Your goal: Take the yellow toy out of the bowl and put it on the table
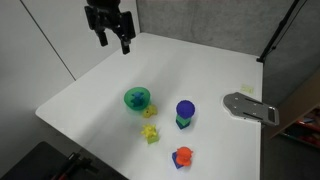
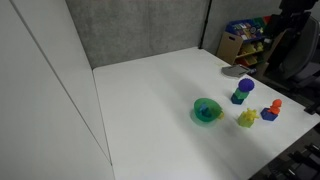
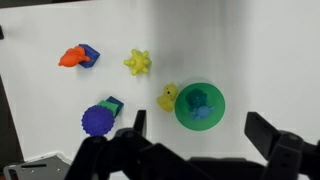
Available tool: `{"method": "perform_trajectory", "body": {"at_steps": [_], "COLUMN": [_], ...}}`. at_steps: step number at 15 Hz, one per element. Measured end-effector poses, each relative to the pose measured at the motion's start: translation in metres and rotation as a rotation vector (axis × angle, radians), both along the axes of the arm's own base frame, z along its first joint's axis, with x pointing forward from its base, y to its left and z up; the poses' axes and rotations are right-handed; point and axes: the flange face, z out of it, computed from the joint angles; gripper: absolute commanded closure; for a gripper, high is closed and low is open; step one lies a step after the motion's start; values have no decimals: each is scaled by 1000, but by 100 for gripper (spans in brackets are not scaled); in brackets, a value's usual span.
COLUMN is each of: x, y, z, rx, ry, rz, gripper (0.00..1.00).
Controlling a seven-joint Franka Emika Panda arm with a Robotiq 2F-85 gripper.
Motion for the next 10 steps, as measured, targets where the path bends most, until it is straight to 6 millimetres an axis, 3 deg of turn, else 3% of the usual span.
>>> {"method": "perform_trajectory", "body": {"at_steps": [10], "x": [1], "y": [0], "z": [6], "rx": [6], "ry": [-2], "rz": [-2], "gripper": [0]}}
